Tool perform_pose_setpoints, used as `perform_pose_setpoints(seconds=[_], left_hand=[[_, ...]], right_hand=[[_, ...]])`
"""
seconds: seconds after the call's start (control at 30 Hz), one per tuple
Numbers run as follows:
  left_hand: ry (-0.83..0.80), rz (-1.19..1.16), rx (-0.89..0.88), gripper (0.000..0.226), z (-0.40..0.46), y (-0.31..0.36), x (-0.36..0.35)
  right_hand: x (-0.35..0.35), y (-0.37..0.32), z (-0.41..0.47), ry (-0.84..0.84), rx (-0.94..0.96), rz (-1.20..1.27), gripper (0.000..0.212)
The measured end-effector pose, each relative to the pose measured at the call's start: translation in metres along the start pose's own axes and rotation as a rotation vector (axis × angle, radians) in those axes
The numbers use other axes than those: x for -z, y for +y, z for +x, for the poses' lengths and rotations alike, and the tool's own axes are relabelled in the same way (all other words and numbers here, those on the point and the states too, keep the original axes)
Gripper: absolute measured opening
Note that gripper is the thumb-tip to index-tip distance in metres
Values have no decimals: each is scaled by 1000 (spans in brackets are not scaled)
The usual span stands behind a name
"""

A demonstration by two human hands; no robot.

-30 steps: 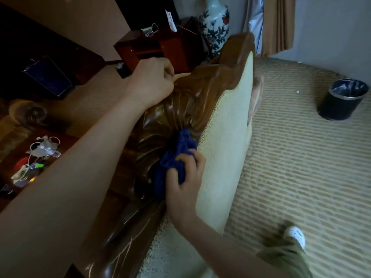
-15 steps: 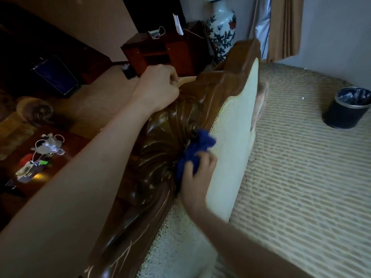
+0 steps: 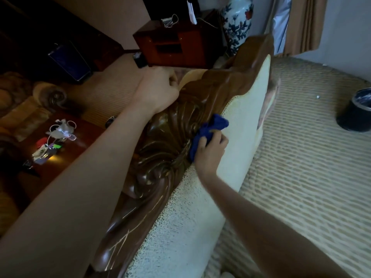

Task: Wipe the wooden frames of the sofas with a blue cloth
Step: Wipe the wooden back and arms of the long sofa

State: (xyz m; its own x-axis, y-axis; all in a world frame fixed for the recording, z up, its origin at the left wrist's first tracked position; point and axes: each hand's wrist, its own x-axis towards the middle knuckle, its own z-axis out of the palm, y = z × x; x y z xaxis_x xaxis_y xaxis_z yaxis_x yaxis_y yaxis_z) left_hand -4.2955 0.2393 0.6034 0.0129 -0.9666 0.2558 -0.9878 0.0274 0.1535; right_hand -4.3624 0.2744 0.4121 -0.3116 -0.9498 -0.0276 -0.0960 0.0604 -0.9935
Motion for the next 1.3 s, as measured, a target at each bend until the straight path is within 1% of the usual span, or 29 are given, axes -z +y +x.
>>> perform_pose_setpoints(seconds=[0.07, 0.1, 0.17, 0.2, 0.27, 0.33, 0.43, 0.47, 0.53, 0.6, 0.67, 0.73, 0.8, 0.83, 0.87, 0.93, 0.97, 1.0, 1.07, 1.13, 1.2, 1.23, 1.3], left_hand=[[12, 1, 4, 26, 0, 1, 1], [18, -2, 14, 26, 1, 1, 1], [32, -5, 28, 27, 0, 1, 1], [40, -9, 33, 28, 0, 0, 0], [53, -37, 50, 28, -1, -1, -1], [64, -49, 57, 27, 0, -1, 0], [54, -59, 63, 27, 0, 0, 2], [41, -59, 56, 27, 0, 0, 2], [1, -58, 40, 27, 1, 1, 2], [-38, -49, 37, 26, 2, 2, 2], [-48, -53, 38, 27, 2, 2, 3], [-31, -59, 37, 27, 1, 0, 4], [-15, -61, 32, 26, 0, -1, 3], [-9, -66, 28, 26, 0, -2, 2], [-9, -68, 25, 26, 1, -2, 3], [-29, -57, 16, 26, 2, -3, 3], [-47, -49, 6, 25, 3, -2, 2], [-65, -41, -6, 26, 4, -2, 1], [-80, -31, -27, 26, 5, -2, 1], [-71, -32, -43, 26, 5, -4, 1], [-65, -37, -54, 27, 4, -4, 1], [-60, -37, -60, 27, 3, -4, 1], [-45, -47, -68, 26, 1, -4, 1]], right_hand=[[4, 7, -58, -100, 116, 21, 30], [6, 11, -82, -146, 169, 3, 28], [9, 15, -105, -172, 243, -31, 20], [9, 16, -102, -169, 262, -50, 20], [9, 17, -82, -155, 283, -62, 28], [9, 5, -48, -102, 247, -20, 34], [6, -23, 5, 30, 107, 39, 24], [5, -31, 12, 58, 109, 61, 23], [5, -37, -1, 65, 187, 125, 29], [6, -31, -52, -38, 308, 179, 35], [13, -20, -101, -144, 390, 196, 35], [14, -11, -102, -167, 446, 197, 33], [8, -8, -63, -80, 435, 151, 33], [4, -11, -37, -16, 390, 124, 34], [1, -16, -9, 31, 305, 108, 34], [-4, -25, 32, 68, 144, 98, 32], [-5, -27, 37, 80, 127, 100, 31], [-6, -26, 32, 90, 134, 108, 30], [-3, -20, -7, 71, 188, 177, 31], [-1, -8, -71, -25, 234, 227, 30], [3, 0, -114, -106, 279, 195, 28], [3, 0, -112, -119, 293, 191, 28], [-2, -2, -79, -61, 255, 199, 28]])
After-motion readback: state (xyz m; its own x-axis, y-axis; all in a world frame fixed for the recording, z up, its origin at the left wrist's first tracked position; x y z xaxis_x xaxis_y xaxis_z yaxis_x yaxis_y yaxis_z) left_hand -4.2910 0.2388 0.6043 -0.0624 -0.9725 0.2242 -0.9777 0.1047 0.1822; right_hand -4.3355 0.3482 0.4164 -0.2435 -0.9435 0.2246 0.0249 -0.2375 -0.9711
